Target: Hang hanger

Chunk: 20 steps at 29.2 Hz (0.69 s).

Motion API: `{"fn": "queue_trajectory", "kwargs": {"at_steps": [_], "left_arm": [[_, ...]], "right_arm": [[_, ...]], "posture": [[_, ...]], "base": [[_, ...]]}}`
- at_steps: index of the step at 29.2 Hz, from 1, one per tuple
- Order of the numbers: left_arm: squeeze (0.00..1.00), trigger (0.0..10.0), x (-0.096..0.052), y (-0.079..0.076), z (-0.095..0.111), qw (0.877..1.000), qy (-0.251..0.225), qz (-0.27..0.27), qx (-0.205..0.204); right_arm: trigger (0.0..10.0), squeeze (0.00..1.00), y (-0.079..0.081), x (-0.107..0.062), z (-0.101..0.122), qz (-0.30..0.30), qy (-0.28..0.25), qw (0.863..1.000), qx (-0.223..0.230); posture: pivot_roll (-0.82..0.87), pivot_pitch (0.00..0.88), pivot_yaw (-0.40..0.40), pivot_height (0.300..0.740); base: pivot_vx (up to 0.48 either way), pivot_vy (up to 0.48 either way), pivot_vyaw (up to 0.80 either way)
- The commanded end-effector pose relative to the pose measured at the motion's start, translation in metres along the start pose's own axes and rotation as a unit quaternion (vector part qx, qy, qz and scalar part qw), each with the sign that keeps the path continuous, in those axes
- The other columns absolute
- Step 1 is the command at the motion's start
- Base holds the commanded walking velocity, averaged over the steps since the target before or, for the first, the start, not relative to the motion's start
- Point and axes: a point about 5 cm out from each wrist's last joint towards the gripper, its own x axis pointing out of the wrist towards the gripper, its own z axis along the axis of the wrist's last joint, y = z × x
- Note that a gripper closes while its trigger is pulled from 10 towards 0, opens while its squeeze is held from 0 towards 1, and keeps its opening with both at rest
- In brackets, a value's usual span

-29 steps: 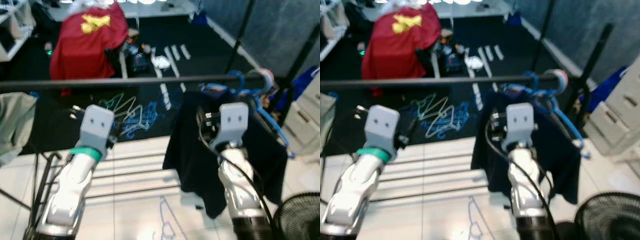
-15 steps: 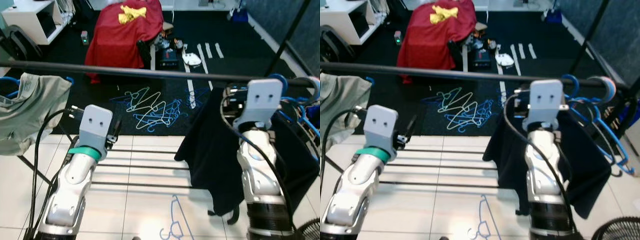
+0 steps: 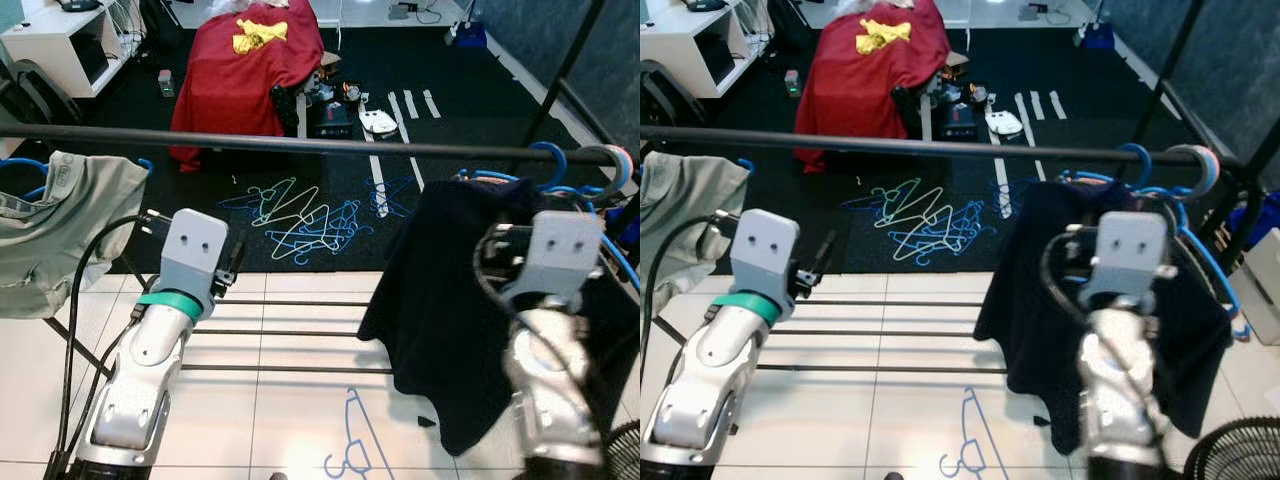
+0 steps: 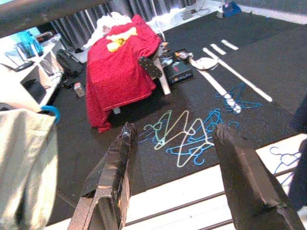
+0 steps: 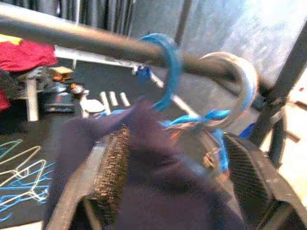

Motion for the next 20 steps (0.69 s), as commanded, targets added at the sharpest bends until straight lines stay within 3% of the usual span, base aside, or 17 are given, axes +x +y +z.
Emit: {"fn": "queue_trajectory", "kwargs": {"at_steps": [1,4,7,12,13,14,15,18,20], "left_arm": [[0.00,10.0,-0.001,0.000,-0.004,1.000,0.010,-0.002,0.001],[0.00,10.0,-0.001,0.000,-0.004,1.000,0.010,-0.002,0.001],[0.00,10.0,-0.002,0.001,-0.003,1.000,0.010,0.001,0.002],[0.00,10.0,-0.001,0.001,-0.003,1.000,0.010,0.001,0.003],[0.00,10.0,-0.002,0.002,-0.002,1.000,0.010,0.000,0.004],[0.00,10.0,-0.002,0.002,-0.002,1.000,0.010,0.000,0.004],[0.00,10.0,-0.004,0.004,-0.002,1.000,0.011,0.002,0.008],[0.00,10.0,-0.004,0.004,-0.002,1.000,0.011,0.002,0.008],[0.00,10.0,-0.006,0.006,-0.002,1.000,0.013,0.004,0.011]], "right_arm": [[0.0,0.00,-0.003,0.006,-0.005,0.006,0.006,1.000,-0.001],[0.0,0.00,-0.003,0.006,-0.005,0.006,0.006,1.000,-0.001],[0.0,0.00,-0.007,0.027,0.003,0.021,-0.005,1.000,-0.007],[0.0,0.00,-0.003,0.036,0.006,0.044,-0.006,0.999,0.004],[1.2,0.00,0.006,0.048,0.009,0.070,-0.006,0.997,0.015],[1.2,0.00,0.006,0.048,0.009,0.070,-0.006,0.997,0.015],[10.0,0.00,0.013,0.060,0.013,0.087,-0.002,0.996,0.027],[10.0,0.00,0.013,0.060,0.013,0.087,-0.002,0.996,0.027],[10.0,0.00,0.016,0.070,0.017,0.086,0.001,0.996,0.031]], "posture": [[-0.03,0.064,0.114,0.740],[-0.03,0.064,0.114,0.740],[-0.02,0.066,0.117,0.740],[-0.01,0.069,0.119,0.740],[0.00,0.073,0.120,0.740],[0.00,0.073,0.120,0.740],[0.03,0.072,0.115,0.740],[0.03,0.072,0.115,0.740],[0.04,0.072,0.113,0.740]], "base": [[0.000,0.000,0.00],[0.000,0.000,0.00],[0.000,0.000,0.00],[0.000,0.000,0.00],[0.000,0.000,0.00],[0.000,0.000,0.00],[0.000,0.000,0.00],[0.000,0.000,0.00],[0.000,0.000,0.00]]}}
